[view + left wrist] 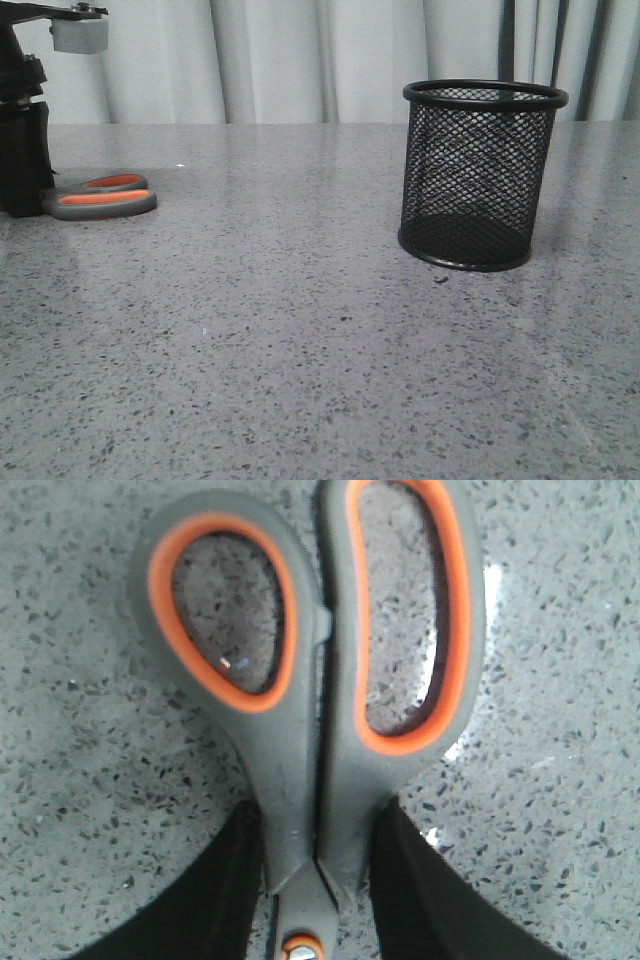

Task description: Put scissors into bucket

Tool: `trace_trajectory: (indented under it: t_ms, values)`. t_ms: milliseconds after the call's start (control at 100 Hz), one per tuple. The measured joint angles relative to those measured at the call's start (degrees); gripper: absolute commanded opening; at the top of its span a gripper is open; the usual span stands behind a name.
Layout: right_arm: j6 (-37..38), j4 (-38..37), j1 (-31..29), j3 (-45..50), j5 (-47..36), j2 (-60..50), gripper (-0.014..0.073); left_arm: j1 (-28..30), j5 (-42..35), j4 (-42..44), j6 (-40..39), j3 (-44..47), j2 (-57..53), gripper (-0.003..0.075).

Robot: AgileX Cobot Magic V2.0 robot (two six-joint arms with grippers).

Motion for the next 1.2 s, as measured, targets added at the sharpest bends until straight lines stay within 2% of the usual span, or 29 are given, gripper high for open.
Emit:
trace_trajectory:
  t_ms: [80, 540, 770, 960, 1200]
  values:
    - [0.0, 0.0, 0.0, 0.0, 0.09, 0.0, 0.0399, 0.0, 0.0, -0.14, -0.29, 0.0, 0.0, -0.0021]
    - [-0.12, 0.0, 0.0, 0.0, 0.23, 0.0, 0.0399, -0.09, -0.9, 1.18, -5.62, 0.0, -0.97, -0.002]
    - [-0.64, 2.0, 0.0, 0.0, 0.27, 0.0, 0.0399, -0.09, -1.23, 2.28, -6.91, -1.52, -10.2, -0.002]
    - [-5.62, 10.31, 0.0, 0.0, 0.36, 0.0, 0.0399, -0.87, -0.3, 2.5, -9.43, -3.67, -20.58, -0.002]
    - [-17.29, 31.41, 0.0, 0.0, 0.59, 0.0, 0.0399, -8.17, 0.61, 2.5, -11.62, -5.44, -31.91, -0.002]
